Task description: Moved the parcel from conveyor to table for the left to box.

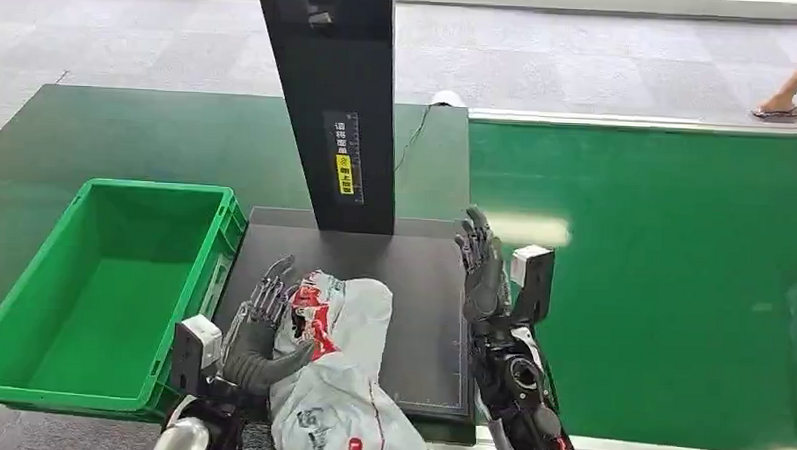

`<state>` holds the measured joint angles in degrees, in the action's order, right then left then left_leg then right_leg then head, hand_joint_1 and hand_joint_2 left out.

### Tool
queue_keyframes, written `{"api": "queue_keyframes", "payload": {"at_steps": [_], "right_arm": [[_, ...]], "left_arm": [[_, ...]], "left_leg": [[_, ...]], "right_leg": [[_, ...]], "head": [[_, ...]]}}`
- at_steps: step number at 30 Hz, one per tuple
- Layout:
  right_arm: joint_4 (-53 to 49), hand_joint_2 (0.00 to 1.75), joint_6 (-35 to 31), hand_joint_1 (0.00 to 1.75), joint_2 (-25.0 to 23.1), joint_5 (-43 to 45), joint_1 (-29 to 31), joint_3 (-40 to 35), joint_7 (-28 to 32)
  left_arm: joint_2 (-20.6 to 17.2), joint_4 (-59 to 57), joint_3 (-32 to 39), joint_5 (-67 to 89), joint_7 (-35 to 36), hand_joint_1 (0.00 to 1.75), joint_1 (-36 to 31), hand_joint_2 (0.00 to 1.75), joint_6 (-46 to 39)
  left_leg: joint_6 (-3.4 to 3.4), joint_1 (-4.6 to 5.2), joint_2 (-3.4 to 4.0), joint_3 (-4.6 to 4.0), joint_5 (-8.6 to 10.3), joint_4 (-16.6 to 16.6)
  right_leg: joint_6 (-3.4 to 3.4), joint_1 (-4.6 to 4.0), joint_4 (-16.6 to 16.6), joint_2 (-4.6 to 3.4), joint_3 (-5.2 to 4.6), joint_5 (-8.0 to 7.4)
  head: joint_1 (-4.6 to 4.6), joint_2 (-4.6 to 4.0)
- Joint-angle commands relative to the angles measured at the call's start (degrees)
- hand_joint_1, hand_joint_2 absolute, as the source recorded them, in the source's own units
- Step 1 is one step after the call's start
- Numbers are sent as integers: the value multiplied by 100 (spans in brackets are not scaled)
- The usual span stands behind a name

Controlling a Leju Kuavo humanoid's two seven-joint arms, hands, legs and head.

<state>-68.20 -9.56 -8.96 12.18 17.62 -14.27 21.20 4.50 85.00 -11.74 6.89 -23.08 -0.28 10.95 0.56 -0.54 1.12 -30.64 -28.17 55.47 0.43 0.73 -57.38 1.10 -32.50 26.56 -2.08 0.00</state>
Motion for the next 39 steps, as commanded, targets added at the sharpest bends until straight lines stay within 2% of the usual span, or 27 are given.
{"api": "queue_keyframes", "payload": {"at_steps": [1, 3, 8, 9, 11, 13, 17, 18, 22, 23, 26, 29, 33, 34, 35, 36, 39], "right_arm": [[-987, 0, -1412, 0, -90, -456, -277, 295, 1005], [-1363, 0, -1717, 0, -141, -232, -411, 450, 1274], [-1615, 0, -1783, 0, -35, 6, -534, 422, 1240], [-1666, 0, -1919, 0, -17, 79, -569, 424, 1345], [-1704, 0, -1980, 0, 50, 159, -601, 410, 1343], [-1673, 0, -2011, 0, 71, 170, -607, 423, 1338], [-1640, 0, -2009, 0, 60, 184, -586, 447, 1341], [-1635, 0, -2007, 0, 57, 193, -574, 448, 1341], [-1704, 0, -1995, 0, 77, 247, -599, 485, 1320], [-1740, 0, -1997, 0, 55, 281, -595, 533, 1282], [-1772, 0, -1986, 0, 53, 288, -585, 546, 1250], [-1856, 0, -2005, 0, -14, 241, -597, 639, 1155], [-1889, 0, -2015, 0, -106, 158, -571, 708, 1038], [-1884, 0, -2027, 0, -132, 133, -573, 724, 1020], [-1891, 0, -2035, 0, -166, 118, -591, 718, 1020], [-1927, 0, -2032, 0, -195, 117, -630, 740, 1005], [-1992, 0, -2023, 0, -229, 83, -697, 729, 997]], "left_arm": [[131, 163, -56, 96, 80, 0, 119, 175, -81], [101, 221, -78, 334, -19, 0, 129, 175, -337], [47, 350, -124, 626, -105, 0, 168, 175, -605], [-11, 440, -224, 1206, -218, 0, 175, 175, -1025], [-238, 703, -526, 2110, -242, 0, 225, 175, -1272], [-572, 934, -992, 3547, 204, 0, 295, 175, -1277], [-594, 906, -1174, 3928, 343, 0, 372, 175, -1176], [-798, 830, -1417, 4418, 552, 0, 289, 175, -902], [-1129, 563, -1888, 5234, 991, 0, 236, 175, -328], [-1265, 420, -2081, 5569, 1334, 0, 150, 175, 2], [-1270, 293, -2093, 5566, 1326, 0, 123, 175, -20], [-1333, 77, -2287, 5855, 1714, 0, -138, 175, 162], [-1228, -441, -2403, 5961, 1950, 0, -467, 175, 312], [-1198, -595, -2419, 5951, 1978, 5, -562, 175, 312], [-1221, -680, -2404, 5937, 1976, 136, -633, 175, 309], [-1199, -763, -2396, 5907, 1970, 148, -658, 175, 289], [-1218, -823, -2377, 5882, 1938, 148, -676, 175, 247]], "left_leg": [[-2, 0, -11, -5, 1, 2], [-2, -2, -19, -7, 1, 2], [-2, -1, -15, -3, 0, 0], [-3, -3, -16, -3, 1, -1], [-3, -3, -17, -5, 2, -1], [-3, -6, -20, -5, 0, 0], [-4, -5, -17, 1, 0, -5], [-4, -3, -14, 2, 0, -5], [-1, -1, -19, 4, 3, -7], [0, -5, -19, 6, 5, -11], [-2, -4, -20, 3, 4, -9], [-2, -1, -19, 4, 5, -9], [-3, -3, -24, 2, 7, -10], [-3, -3, -24, 3, 9, -11], [-2, 0, -17, 7, 6, -9], [-2, -1, -19, 7, 7, -11], [-1, -1, -18, 11, 5, -10]], "right_leg": [[-1, 0, -1, 0, -3, 0], [-3, -2, 1, 2, -3, 1], [-2, -1, 2, 1, -1, 0], [-3, -3, 5, -1, 1, -1], [-3, -3, 5, 1, 0, -2], [-4, -6, 5, 2, 0, 0], [-3, -5, 12, -4, 6, -2], [-3, -3, 9, -4, 5, -1], [-5, -1, 7, 6, 7, 0], [-7, -5, 13, 1, 8, -3], [-5, -4, 13, -1, 6, -4], [-4, -1, 9, 6, 7, -2], [-4, -3, 14, 4, 8, -6], [-4, -4, 15, 2, 9, -8], [-3, 1, 9, 4, 10, -3], [-4, -1, 12, 3, 11, -5], [-4, -1, 11, 1, 15, -3]], "head": [[2, 0], [0, 0], [0, 0], [0, 0], [0, 0], [0, 0], [2, 0], [2, 0], [0, 0], [0, 0], [0, 0], [0, 0], [2, 0], [2, 0], [2, 0], [0, 0], [2, 0]]}}
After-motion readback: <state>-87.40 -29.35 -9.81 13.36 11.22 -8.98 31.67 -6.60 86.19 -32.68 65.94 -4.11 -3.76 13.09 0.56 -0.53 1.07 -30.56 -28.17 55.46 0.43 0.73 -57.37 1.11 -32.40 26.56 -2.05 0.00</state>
